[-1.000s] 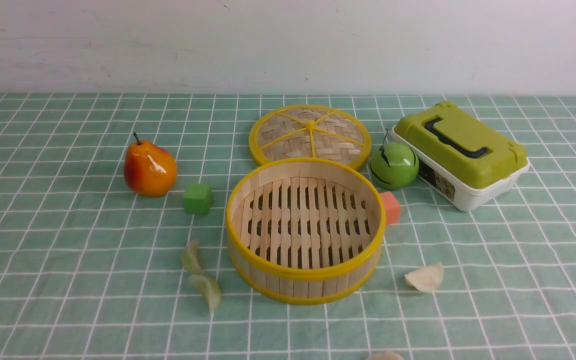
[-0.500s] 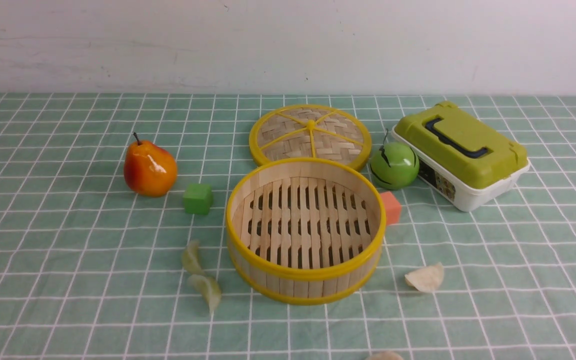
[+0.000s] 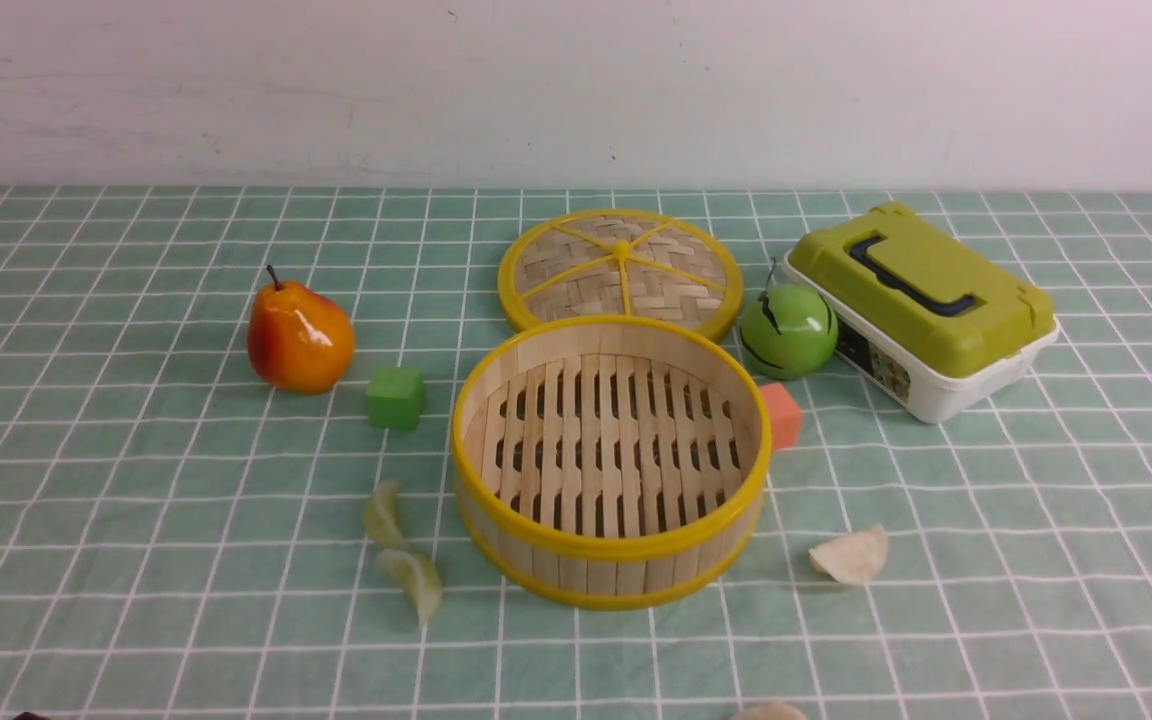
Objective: Put the dumplings into the steamer on the table with the blue tablecloth.
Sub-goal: 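Reach for and grasp a dumpling on the table with the left gripper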
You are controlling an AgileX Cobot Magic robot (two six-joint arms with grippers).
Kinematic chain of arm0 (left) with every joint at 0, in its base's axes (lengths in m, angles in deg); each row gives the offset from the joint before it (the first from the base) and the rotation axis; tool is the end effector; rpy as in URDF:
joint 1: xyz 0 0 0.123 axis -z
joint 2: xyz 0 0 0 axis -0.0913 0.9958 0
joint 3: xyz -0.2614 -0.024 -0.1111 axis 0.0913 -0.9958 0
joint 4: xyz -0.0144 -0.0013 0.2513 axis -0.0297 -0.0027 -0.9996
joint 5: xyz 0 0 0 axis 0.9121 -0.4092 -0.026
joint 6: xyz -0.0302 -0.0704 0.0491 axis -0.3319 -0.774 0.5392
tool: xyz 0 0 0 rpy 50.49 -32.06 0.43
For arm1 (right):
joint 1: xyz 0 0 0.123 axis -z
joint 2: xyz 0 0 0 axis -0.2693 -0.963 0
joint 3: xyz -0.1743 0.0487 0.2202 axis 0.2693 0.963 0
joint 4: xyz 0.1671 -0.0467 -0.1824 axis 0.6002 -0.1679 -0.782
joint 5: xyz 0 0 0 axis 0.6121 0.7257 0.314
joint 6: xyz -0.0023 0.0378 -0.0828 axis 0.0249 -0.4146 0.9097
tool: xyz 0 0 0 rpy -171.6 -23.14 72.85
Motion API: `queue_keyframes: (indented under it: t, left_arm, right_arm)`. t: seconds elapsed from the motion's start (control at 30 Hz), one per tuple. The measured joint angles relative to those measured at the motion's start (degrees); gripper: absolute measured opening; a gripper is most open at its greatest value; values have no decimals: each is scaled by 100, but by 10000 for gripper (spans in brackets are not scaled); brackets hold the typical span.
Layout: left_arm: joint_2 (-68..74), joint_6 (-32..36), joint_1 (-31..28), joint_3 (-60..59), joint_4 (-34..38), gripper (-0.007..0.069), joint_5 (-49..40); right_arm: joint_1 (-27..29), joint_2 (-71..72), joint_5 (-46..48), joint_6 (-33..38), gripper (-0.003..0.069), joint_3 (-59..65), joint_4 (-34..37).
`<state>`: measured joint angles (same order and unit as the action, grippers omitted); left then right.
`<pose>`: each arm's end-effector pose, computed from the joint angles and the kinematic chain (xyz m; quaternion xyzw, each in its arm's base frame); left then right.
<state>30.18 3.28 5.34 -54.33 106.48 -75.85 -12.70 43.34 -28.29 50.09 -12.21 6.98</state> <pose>0.0537 -0.0199 0.1839 -0.4842 0.5826 -0.5182 0.3969 0.0525 0.0188 0.1767 0.3033 0.7277 0.3417 0.5116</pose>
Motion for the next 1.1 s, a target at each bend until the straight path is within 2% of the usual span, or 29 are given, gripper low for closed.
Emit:
queue_keyframes:
  t: [0.1,0.17,0.23,0.33,0.47,0.53,0.6,0.67,0.8,0.83,0.9,1.0,1.1]
  left_arm:
    - [0,-283,0,0,869,237,71]
    - [0,-316,0,0,1131,237,145]
    - [0,-298,0,0,1205,237,140]
    - [0,260,0,119,1226,237,-23]
    - [0,1859,0,856,1120,219,-488]
    - [317,2571,0,1471,853,157,-943]
    - [1007,2992,0,2077,399,55,-1498]
    - [1694,3368,0,2672,-149,-8,-2010]
    - [3387,4034,0,4056,-1468,-14,-3453]
    - [3544,4053,0,4117,-1535,-14,-3592]
    - [4342,4155,0,4757,-2316,-14,-4245]
    - [5245,3936,200,5251,-3048,-14,-4523]
    - [6257,3557,775,5702,-3727,-12,-4486]
  right_arm:
    - [0,0,5,-722,240,11,1462]
    - [0,0,-31,-865,240,11,1894]
    - [0,0,-80,-867,240,11,2033]
    - [0,0,-80,-490,240,11,2038]
    - [0,0,310,1026,218,-451,2005]
    - [0,-213,478,1700,163,-934,1877]
    - [0,-773,589,2190,74,-1491,1576]
    - [0,-1467,733,2516,4,-1993,1202]
    - [0,-3102,1486,3213,-20,-3435,68]
    - [0,-3178,1586,3260,-19,-3574,-45]
    - [-8,-3988,2170,3378,-19,-4235,-610]
    - [-162,-4745,2736,3384,-19,-4767,-1139]
    - [-564,-5345,2950,3374,-18,-4959,-1430]
